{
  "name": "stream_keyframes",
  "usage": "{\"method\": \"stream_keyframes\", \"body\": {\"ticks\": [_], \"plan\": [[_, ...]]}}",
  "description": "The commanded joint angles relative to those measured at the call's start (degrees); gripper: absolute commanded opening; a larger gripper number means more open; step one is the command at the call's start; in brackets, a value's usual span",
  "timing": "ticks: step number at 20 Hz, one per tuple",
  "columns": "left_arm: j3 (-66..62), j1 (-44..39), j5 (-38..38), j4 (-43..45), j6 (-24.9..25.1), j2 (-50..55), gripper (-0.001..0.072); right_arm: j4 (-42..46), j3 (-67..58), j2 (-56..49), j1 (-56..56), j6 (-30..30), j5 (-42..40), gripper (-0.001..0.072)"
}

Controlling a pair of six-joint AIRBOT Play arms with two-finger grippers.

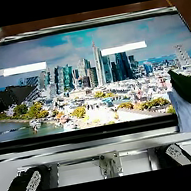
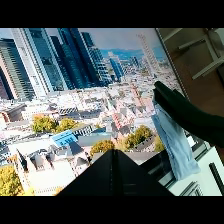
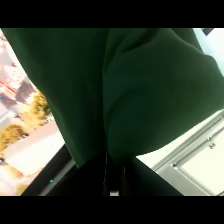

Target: Fold the shirts.

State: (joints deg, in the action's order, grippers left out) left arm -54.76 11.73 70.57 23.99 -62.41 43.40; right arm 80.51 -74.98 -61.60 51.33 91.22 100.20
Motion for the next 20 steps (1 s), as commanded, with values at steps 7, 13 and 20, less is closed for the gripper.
{"method": "stream_keyframes", "body": {"ticks": [7,13,20], "plan": [[0.02,0.02,0.0,-0.07,-0.92,0.0,0.0041,10.49,13.44,0.04,-0.02,-2.19,-6.67,0.0088],[0.04,0.02,-0.26,-0.07,-0.92,0.0,0.004,10.91,13.44,0.04,-0.02,-2.78,-15.78,0.0639],[-0.68,-0.55,-7.78,2.21,-0.9,0.26,0.0037,-4.79,1.55,1.92,-0.55,-8.13,-20.2,0.0634]]}}
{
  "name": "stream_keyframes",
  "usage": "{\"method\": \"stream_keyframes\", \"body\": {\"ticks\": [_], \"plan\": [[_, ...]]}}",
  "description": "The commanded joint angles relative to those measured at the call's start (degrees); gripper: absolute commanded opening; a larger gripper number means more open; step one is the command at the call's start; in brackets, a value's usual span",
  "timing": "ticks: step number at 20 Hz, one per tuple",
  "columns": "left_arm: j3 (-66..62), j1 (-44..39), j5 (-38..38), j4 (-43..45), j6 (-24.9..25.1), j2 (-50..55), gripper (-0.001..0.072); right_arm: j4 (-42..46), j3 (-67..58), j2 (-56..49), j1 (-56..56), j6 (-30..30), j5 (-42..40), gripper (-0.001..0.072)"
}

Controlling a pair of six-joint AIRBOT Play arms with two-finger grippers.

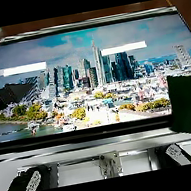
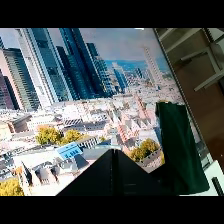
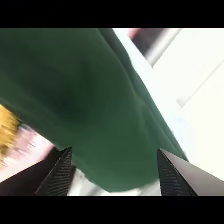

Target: Fold the shirts.

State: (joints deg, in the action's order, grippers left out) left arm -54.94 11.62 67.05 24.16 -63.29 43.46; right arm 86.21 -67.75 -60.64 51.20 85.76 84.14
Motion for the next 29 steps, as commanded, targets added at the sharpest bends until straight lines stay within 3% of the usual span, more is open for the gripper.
{"method": "stream_keyframes", "body": {"ticks": [1,3,5,8,9,10,11,15,29], "plan": [[-1.99,-1.95,-6.27,7.28,-0.33,0.87,0.0036,-14.73,-8.09,1.73,-1.86,-2.62,-7.43,0.0635],[-7.3,-7.56,-7.56,25.68,-9.46,4.2,0.0035,-19.87,-10.4,3.41,-8.98,-2.29,-12.0,0.0634],[-14.03,-15.34,-4.15,44.76,-19.43,10.25,0.0036,-17.09,-10.14,3.58,-20.9,-1.44,-10.69,0.0634],[-22.16,-25.03,6.78,60.11,-24.63,22.12,0.0039,-7.65,-4.7,1.9,-37.94,4.66,-9.73,0.0635],[-24.11,-26.91,10.71,60.35,-24.79,26.38,0.0101,-7.76,-2.58,1.01,-41.55,6.01,-9.53,0.0635],[-25.51,-28.28,13.33,59.8,-26.12,29.62,0.0342,-7.85,-1.14,0.2,-44.35,6.78,-9.55,0.0635],[-26.29,-29.53,14.56,59.84,-26.82,31.78,0.0495,-7.56,-0.52,-0.57,-46.84,6.8,-9.55,0.0635],[-26.34,-30.56,9.18,59.91,-26.38,32.24,0.0495,-4.33,-0.46,-1.22,-52.52,6.45,-9.88,0.0635],[-26.34,-30.56,9.05,59.89,-26.38,32.48,0.0495,-6.32,-0.46,-1.2,-52.81,6.47,-9.86,0.0635]]}}
